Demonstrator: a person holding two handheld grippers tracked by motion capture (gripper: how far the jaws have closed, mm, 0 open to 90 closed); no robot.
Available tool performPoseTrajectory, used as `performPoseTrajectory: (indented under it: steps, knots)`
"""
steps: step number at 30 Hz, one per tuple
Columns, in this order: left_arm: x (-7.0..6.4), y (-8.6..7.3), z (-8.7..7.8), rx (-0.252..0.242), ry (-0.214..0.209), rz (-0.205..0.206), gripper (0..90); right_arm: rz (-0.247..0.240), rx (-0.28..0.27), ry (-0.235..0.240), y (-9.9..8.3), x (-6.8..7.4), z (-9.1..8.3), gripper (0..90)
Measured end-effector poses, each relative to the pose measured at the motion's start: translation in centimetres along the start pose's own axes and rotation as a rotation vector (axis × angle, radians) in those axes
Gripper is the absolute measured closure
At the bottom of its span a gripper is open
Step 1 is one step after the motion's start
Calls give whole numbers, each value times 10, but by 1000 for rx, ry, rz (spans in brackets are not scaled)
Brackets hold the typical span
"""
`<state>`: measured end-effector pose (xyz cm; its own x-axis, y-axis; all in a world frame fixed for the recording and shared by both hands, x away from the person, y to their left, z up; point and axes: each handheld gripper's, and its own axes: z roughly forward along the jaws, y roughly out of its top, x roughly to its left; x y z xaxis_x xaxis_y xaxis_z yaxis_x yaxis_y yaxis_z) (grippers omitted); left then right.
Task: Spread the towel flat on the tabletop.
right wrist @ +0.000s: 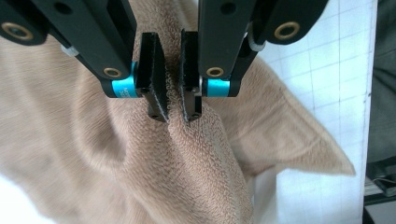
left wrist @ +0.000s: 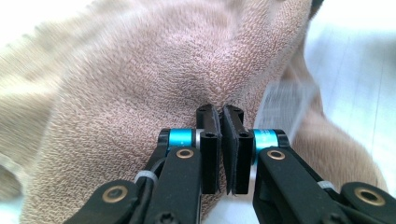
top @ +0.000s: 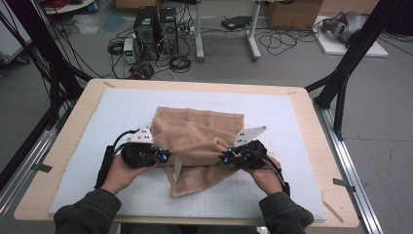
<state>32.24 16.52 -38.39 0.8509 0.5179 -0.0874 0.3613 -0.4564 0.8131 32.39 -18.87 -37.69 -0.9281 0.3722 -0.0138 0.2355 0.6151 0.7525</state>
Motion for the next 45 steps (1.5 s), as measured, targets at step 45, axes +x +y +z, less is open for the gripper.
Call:
performPoseTrajectory:
  steps: [45]
  knots:
    - [27, -14, 20, 51, -36, -80, 593, 89, 14, 7, -3, 3, 18, 578]
